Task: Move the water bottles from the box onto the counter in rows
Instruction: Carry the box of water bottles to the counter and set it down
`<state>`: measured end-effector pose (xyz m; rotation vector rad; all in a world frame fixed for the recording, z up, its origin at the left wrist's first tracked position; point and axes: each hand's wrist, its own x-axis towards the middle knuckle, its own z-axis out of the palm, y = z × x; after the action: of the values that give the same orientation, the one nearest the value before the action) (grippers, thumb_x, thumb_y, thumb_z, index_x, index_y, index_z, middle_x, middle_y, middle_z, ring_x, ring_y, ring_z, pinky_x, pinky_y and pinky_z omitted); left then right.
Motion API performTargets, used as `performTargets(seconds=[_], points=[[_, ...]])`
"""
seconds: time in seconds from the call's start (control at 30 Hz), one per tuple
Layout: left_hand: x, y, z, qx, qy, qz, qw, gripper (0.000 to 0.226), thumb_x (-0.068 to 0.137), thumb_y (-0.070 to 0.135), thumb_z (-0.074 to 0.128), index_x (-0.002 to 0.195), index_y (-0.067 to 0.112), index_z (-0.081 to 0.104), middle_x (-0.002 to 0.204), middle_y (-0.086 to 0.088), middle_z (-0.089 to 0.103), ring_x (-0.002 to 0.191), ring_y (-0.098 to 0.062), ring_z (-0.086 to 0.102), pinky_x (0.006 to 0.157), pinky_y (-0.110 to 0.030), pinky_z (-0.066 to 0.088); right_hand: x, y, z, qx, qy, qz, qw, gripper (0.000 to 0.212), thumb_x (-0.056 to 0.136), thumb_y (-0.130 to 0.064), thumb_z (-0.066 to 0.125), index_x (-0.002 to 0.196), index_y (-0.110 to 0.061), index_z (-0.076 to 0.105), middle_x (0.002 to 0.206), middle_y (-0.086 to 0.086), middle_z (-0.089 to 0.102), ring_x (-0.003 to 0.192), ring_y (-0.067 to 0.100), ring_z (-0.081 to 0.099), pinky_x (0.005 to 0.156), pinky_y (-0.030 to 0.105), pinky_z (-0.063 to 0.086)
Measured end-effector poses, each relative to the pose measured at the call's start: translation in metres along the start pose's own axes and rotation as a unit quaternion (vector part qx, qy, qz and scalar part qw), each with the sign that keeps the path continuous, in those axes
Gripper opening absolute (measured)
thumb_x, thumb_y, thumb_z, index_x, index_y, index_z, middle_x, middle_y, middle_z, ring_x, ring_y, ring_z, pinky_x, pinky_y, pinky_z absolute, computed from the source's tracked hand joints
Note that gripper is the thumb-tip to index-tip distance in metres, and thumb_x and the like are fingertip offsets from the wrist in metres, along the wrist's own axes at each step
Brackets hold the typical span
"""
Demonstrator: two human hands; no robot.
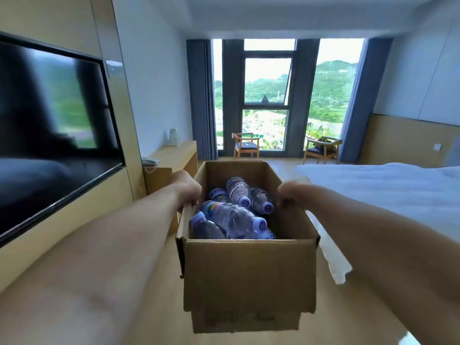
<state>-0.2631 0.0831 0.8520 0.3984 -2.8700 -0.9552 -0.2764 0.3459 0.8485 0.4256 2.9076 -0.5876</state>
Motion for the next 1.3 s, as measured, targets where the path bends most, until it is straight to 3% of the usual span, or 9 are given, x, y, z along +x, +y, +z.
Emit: performTargets(seconds=[0.07,0.17,0.3,0.4,0.6,0.77,0.97,1.13,1.3], points=[[0.032,0.013,-0.002,-0.002,0.007,0.007,1.0,0.026,0.054,0.004,0.084,0.061,0.005,0.06,0.064,-0.011,0.064,0.046,-0.019,0.058,0.028,-0.018,0.034,0.026,-0.014,-0.017,-0.041,0.011,0.004,0.999,0.021,0.068,-0.015,0.079,0.071,-0.006,0.06,0.06,0.013,0.061,0.024,0.024,0.053,0.027,0.022,0.042],[0.088,0.024,0.006,0.007,0.024,0.027,0.999,0.029,0.056,0.01,0.085,0.061,0.008,0.057,0.06,-0.007,0.058,0.046,-0.016,0.055,0.024,-0.013,0.026,0.072,-0.034,-0.026,-0.067,0.013,0.026,0.997,0.02,0.073,-0.017,0.076,0.073,-0.005,0.06,0.061,0.014,0.062,0.024,0.023,0.054,0.028,0.023,0.043],[0.176,0.04,0.022,0.023,-0.002,0.041,0.999,0.028,0.059,0.011,0.085,0.065,0.008,0.058,0.064,-0.007,0.058,0.051,-0.017,0.055,0.032,-0.021,0.034,0.138,-0.06,-0.027,-0.024,-0.015,0.042,0.999,0.016,0.082,-0.01,0.07,0.081,-0.001,0.056,0.066,0.015,0.059,0.037,0.029,0.059,0.027,0.026,0.044],[0.247,0.054,0.036,0.004,-0.025,0.052,0.998,0.025,0.062,0.005,0.082,0.067,0.006,0.058,0.067,-0.008,0.059,0.05,-0.019,0.057,0.032,-0.018,0.035,0.198,-0.075,-0.024,0.009,-0.002,0.052,0.999,0.018,0.082,-0.008,0.07,0.075,-0.004,0.054,0.068,0.014,0.057,0.048,0.028,0.056,0.027,0.024,0.043],[0.377,0.077,0.066,0.028,-0.047,0.045,0.997,0.026,0.062,0.005,0.084,0.064,0.006,0.058,0.064,-0.008,0.059,0.047,-0.017,0.056,0.028,-0.02,0.033,0.324,-0.108,-0.021,0.037,0.001,0.06,0.997,0.021,0.077,-0.007,0.074,0.072,-0.006,0.054,0.071,0.015,0.057,0.051,0.027,0.058,0.034,0.025,0.046],[0.492,0.104,0.09,0.04,-0.026,0.037,0.998,0.028,0.056,0.008,0.086,0.062,0.007,0.059,0.061,-0.007,0.059,0.045,-0.017,0.056,0.029,-0.015,0.031,0.451,-0.138,-0.033,0.033,0.002,0.053,0.998,0.024,0.076,-0.006,0.076,0.067,-0.003,0.053,0.067,0.015,0.057,0.044,0.026,0.055,0.025,0.023,0.041],[0.628,0.141,0.137,0.049,-0.013,0.014,0.999,0.031,0.051,0.011,0.088,0.061,0.007,0.06,0.06,-0.007,0.06,0.047,-0.017,0.058,0.034,-0.018,0.036,0.63,-0.157,-0.027,0.04,-0.055,0.021,0.997,0.017,0.077,-0.001,0.071,0.087,0.0,0.057,0.076,0.018,0.058,0.054,0.031,0.058,0.028,0.027,0.044],[0.74,0.167,0.166,-0.002,-0.017,-0.008,1.0,0.022,0.054,0.0,0.082,0.067,0.003,0.064,0.066,-0.012,0.064,0.052,-0.023,0.064,0.034,-0.022,0.043,0.764,-0.193,-0.048,0.003,-0.042,-0.005,0.999,0.025,0.068,-0.005,0.078,0.089,-0.003,0.065,0.075,0.017,0.061,0.05,0.029,0.06,0.028,0.026,0.043],[0.856,0.198,0.187,-0.008,-0.018,-0.003,1.0,0.023,0.054,0.0,0.082,0.068,0.002,0.064,0.069,-0.013,0.065,0.055,-0.024,0.065,0.037,-0.024,0.045,0.872,-0.228,-0.063,-0.001,-0.011,0.016,1.0,0.023,0.061,-0.008,0.084,0.069,-0.004,0.063,0.065,0.014,0.062,0.022,0.022,0.051,0.027,0.025,0.042]])
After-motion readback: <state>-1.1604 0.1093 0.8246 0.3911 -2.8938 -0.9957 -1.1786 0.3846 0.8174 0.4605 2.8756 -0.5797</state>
